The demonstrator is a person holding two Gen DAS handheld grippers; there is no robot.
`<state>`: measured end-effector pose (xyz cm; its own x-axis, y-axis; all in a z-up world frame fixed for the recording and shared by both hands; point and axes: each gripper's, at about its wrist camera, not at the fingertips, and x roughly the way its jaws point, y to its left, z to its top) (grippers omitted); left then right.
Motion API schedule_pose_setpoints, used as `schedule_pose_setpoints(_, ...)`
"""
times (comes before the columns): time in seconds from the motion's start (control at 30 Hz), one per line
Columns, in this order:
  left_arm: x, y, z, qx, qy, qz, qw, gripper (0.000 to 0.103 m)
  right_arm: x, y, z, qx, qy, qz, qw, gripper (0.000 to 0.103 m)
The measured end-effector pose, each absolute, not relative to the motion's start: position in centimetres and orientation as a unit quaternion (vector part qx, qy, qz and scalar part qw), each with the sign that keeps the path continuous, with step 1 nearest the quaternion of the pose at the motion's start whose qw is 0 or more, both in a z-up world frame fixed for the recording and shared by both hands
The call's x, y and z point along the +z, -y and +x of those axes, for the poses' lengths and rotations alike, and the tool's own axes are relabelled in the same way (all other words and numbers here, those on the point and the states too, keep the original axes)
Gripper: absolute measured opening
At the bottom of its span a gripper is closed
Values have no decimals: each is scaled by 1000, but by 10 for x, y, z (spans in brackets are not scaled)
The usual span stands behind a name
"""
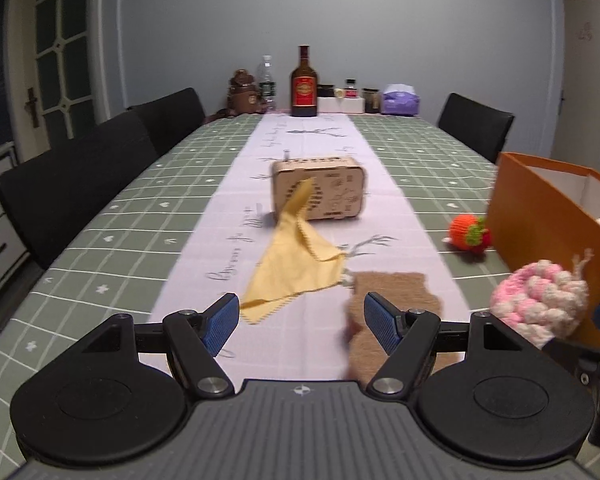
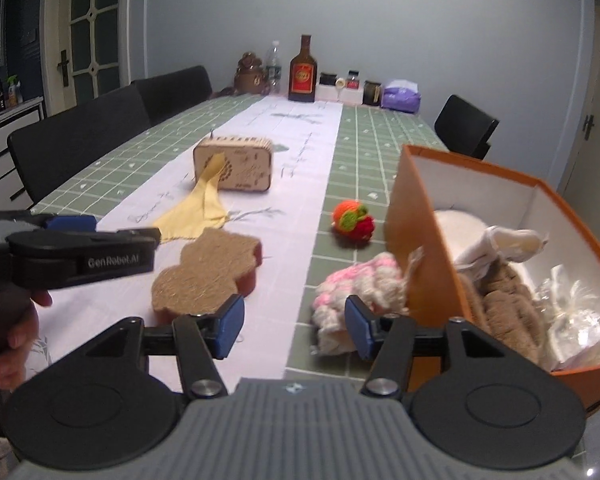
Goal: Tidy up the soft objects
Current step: 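Move both grippers back toward the coir sponge and yellow cloth, then grasp the brown coir sponge with the right gripper while the left grasps the yellow cloth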
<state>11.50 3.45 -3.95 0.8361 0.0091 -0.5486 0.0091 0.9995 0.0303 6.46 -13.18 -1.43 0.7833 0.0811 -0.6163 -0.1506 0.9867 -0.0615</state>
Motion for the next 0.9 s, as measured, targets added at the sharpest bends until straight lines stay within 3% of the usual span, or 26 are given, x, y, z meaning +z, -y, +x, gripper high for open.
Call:
schedule_pose_setpoints(0.03,-40,-39,116,7,-286,15,958,84,-17,128,68,64,-326,-52,942,72)
schedule_pose_setpoints(0.07,-40,-44,118,12,-286,12,958,84,-19,126,70,69,-327,-47,941,76)
schedule_pose_setpoints(0.23,-45,-67,128,25,-291,-21,956,86,-31,105,87,86,-342,-31,935,82)
schedule_pose_setpoints(0.63,-59,-83,159,4,-300,-33,953,86,-59,56,133,101,-365,-44,924,86)
schedule_pose_setpoints(0.9,-71,-80,180,-3,-315,-5,949,86,-71,49,163,83,-380,-69,919,81)
